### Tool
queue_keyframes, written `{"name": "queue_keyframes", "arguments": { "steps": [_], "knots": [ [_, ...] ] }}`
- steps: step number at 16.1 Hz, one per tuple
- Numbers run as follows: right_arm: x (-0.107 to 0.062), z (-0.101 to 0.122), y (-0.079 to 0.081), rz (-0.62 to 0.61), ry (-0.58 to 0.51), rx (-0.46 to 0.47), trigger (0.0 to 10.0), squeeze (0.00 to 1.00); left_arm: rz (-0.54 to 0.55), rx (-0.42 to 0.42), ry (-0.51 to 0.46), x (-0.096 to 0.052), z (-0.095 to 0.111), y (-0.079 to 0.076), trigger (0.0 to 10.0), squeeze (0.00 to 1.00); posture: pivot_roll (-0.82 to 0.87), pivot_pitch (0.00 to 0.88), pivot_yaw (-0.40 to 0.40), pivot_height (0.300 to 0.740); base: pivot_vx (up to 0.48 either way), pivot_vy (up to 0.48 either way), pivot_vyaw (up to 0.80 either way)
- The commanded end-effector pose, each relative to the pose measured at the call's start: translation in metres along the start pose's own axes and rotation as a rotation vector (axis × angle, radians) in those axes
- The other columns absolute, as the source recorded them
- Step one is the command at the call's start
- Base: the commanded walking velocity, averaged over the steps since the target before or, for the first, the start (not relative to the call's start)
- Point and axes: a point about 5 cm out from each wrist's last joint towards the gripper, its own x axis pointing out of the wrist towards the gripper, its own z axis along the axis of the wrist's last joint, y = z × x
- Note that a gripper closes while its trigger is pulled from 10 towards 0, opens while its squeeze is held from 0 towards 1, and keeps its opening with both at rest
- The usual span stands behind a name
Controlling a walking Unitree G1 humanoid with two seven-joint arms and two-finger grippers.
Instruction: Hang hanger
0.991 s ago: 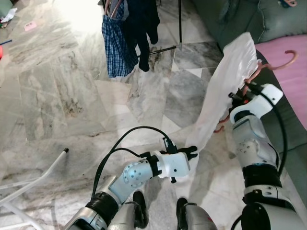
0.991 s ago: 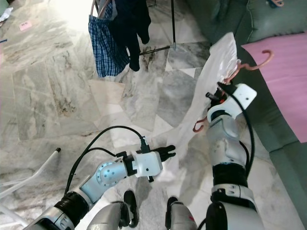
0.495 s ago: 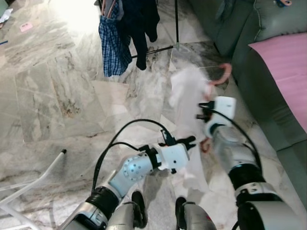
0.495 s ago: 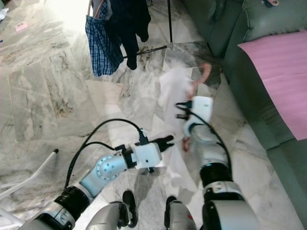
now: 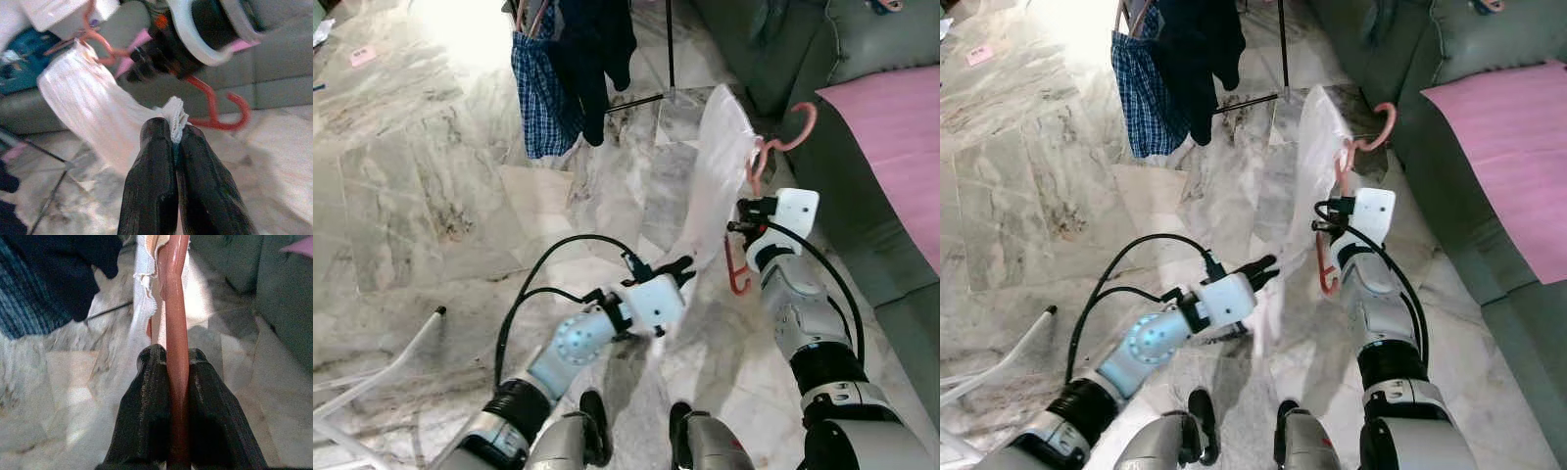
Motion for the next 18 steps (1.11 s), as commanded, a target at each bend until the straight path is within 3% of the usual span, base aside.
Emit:
{"name": "queue_keyframes", "arguments": {
  "steps": [1,3,4,5,14,18],
  "knots": [
    [0.002,0.009,-0.002,0.010,-0.054,0.004,10.0,0.00,-0.062,-0.028,0.000,-0.004,-0.004,-0.016,10.0,0.00,-0.04,0.308,0.037,0.740,0.000,0.000,0.00],
    [0.003,0.016,-0.001,0.033,-0.084,-0.031,10.0,0.00,-0.105,-0.034,0.015,-0.005,-0.006,-0.026,10.0,0.00,-0.04,0.304,0.033,0.740,0.000,0.000,0.00],
    [0.003,0.021,-0.001,0.046,-0.105,-0.040,10.0,0.00,-0.107,-0.066,0.027,-0.005,-0.008,-0.030,10.0,0.61,-0.04,0.303,0.031,0.740,0.000,0.000,0.00],
    [0.003,0.023,-0.001,0.055,-0.116,-0.048,10.0,0.00,-0.122,-0.086,0.038,-0.005,-0.009,-0.034,10.0,1.00,-0.04,0.302,0.029,0.740,0.000,0.000,0.00],
    [-0.002,0.023,0.005,0.141,-0.175,-0.115,10.0,0.00,-0.186,-0.161,0.006,-0.009,-0.007,-0.037,10.0,1.00,-0.04,0.309,0.032,0.740,0.000,0.000,0.00],
    [-0.017,0.015,0.012,0.295,-0.199,-0.246,10.0,0.00,-0.022,-0.070,0.006,-0.013,-0.009,0.001,10.0,1.00,-0.03,0.308,0.032,0.740,0.000,0.000,0.00]
  ]
}}
